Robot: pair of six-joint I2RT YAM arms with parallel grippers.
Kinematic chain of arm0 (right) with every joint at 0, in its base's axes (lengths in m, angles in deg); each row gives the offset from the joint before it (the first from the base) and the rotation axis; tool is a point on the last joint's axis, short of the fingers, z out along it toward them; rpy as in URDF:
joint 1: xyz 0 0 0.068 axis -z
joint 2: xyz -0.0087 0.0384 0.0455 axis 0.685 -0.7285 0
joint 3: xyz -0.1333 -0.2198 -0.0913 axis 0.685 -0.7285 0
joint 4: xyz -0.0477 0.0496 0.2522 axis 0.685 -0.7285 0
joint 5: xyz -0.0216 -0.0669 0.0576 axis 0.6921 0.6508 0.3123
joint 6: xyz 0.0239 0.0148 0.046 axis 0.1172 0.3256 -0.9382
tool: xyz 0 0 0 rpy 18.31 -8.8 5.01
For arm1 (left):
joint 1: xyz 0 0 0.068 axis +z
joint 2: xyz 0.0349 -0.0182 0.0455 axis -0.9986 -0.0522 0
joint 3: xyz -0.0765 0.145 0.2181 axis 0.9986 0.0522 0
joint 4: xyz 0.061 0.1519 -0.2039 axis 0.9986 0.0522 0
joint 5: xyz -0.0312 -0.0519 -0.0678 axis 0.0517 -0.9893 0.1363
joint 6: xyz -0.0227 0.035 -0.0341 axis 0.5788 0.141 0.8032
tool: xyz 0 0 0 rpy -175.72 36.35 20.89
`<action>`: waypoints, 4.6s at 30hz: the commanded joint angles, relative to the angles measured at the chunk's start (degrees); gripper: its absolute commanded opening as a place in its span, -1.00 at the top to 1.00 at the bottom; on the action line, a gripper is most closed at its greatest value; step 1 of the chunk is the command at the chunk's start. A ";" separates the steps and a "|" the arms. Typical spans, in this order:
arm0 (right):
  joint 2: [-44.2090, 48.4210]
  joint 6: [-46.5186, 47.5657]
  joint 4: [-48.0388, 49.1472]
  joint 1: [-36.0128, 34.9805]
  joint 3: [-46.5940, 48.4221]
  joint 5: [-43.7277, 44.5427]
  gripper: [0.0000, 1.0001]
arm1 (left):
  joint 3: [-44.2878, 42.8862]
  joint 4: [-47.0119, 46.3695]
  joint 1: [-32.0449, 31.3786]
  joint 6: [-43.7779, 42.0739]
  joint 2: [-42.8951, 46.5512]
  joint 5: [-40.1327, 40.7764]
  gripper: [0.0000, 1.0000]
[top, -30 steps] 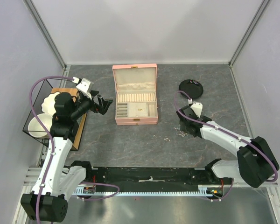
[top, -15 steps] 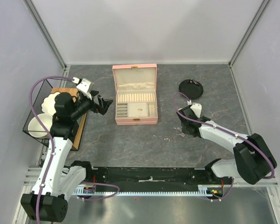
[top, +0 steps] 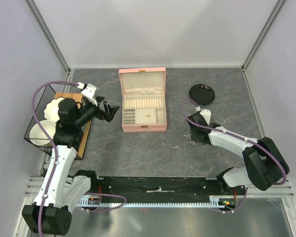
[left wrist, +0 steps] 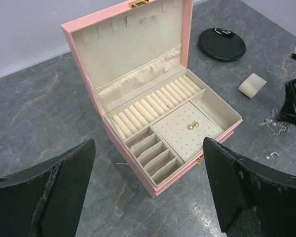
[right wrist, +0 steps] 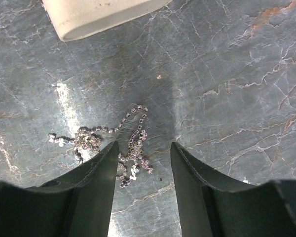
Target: Organize the mixed jewelry
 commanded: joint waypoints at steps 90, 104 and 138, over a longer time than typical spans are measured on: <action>-4.14 7.77 2.81 6.27 2.69 -5.58 0.48 | 1.57 0.64 -0.14 -5.61 1.69 -6.97 -0.93; -6.51 8.39 3.43 6.44 2.43 -8.67 0.87 | 1.48 1.08 -0.14 -5.87 2.22 -6.71 -0.93; 7.90 15.68 -10.11 -1.72 15.96 -9.81 1.00 | -0.62 0.03 -11.12 -7.55 -7.08 -16.20 -0.91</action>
